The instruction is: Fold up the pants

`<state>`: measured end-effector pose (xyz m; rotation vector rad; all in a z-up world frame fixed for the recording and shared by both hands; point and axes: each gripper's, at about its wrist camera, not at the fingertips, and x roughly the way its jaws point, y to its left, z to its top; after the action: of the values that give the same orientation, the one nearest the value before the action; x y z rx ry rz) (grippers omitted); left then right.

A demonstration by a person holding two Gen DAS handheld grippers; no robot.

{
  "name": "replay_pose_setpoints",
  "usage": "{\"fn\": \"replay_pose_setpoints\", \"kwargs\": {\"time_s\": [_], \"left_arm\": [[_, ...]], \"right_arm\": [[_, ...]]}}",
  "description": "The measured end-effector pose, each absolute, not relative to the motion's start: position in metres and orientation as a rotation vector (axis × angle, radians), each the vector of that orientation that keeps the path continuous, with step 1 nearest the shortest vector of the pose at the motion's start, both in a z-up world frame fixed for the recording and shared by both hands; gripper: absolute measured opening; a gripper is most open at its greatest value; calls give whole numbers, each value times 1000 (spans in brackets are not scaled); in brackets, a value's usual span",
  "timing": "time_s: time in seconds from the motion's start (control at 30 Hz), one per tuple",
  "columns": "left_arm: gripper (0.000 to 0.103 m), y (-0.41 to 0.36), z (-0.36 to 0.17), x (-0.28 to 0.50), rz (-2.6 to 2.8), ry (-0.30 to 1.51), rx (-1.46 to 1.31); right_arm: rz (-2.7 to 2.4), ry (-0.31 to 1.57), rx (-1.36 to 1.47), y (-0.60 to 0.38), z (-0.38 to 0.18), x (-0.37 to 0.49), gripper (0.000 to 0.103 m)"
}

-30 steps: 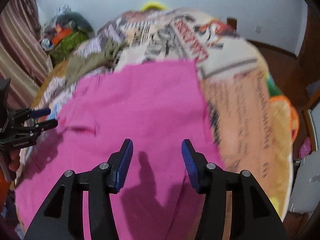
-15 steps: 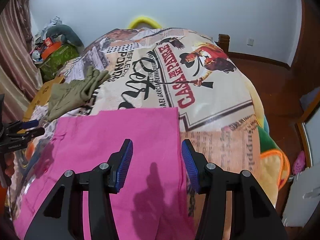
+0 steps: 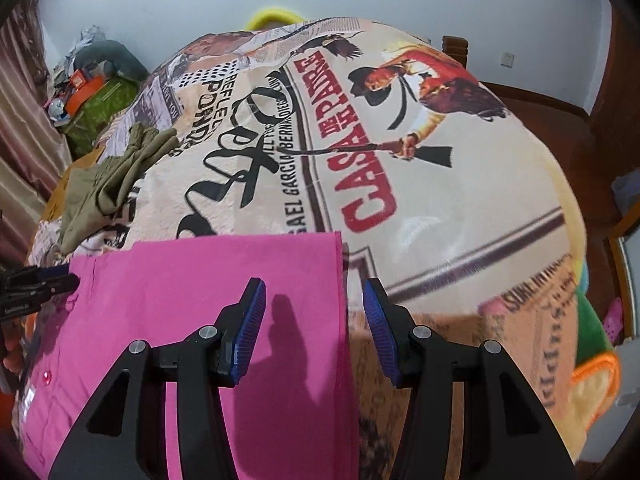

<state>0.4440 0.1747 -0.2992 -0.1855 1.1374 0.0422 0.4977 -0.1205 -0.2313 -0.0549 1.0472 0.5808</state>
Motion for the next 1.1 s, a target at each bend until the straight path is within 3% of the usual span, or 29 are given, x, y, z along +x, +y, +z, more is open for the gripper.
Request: {"fn": "replay_pose_setpoints", "kwargs": {"time_s": [0.17,0.23,0.33,0.47,0.53,0.6,0.87,1.1], "left_arm": [[34,168,-303,452,42,1131,-150],[18,167,-303,453,49,1128,-148],[13,170,-303,451,60,1129,-179],[12,166,-299,448,82,1116,-149],[11,161,-295,446,94,1104,-115],[11,159,-291,444,101,1091,-92],[11,157,-274,441,123,1062,-57],[11,154,-227,440,129,970,-22]], "right_arm": [[598,1057,-24,-118,-244,510,47],[614,1064,-16,-115,-248,512,47],[633,1040,-33,-109,-248,509,43],[632,1038,-46,-103,-245,510,33],[615,1037,-57,-102,-245,511,16],[601,1036,-64,-101,-245,513,8],[525,961,-113,-103,-240,505,2],[516,884,-95,-105,-203,505,2]]}}
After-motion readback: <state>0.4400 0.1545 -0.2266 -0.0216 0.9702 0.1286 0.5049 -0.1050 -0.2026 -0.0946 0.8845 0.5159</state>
